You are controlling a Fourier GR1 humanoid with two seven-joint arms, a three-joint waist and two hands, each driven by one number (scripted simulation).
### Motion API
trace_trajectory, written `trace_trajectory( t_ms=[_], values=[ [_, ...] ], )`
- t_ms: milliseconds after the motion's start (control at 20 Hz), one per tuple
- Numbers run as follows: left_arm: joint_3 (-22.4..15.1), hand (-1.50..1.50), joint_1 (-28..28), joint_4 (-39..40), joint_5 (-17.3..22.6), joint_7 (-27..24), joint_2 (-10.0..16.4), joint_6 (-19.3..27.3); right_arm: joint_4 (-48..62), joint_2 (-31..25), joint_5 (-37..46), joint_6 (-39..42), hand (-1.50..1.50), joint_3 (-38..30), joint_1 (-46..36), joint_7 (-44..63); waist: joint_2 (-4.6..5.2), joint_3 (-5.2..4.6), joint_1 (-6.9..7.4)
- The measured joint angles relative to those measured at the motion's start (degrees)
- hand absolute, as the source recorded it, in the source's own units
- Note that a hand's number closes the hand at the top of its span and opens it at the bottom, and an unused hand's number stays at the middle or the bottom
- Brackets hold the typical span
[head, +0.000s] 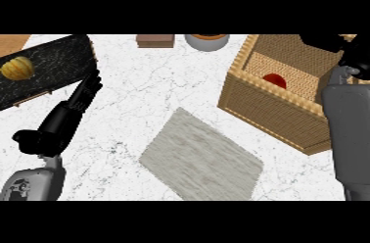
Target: Pick the tomato from the placemat and place it in the basket
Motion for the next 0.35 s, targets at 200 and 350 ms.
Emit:
trace_trajectory(
  t_ms=[200,350],
  values=[
    [-0.5,0.0,-0.2,-0.6,-0.6,0.9,-0.5,0.6,-3.1,-0.5,-4.1,-0.5,-1.5,-2.2,-0.3,0.2,-0.07,0.0,-0.15],
    [-0.6,0.0,-0.5,0.0,-1.0,0.9,-1.0,1.2,-6.9,-0.9,-8.1,-0.4,-1.5,-4.7,1.6,0.9,-0.13,-0.02,-0.41]
  ],
)
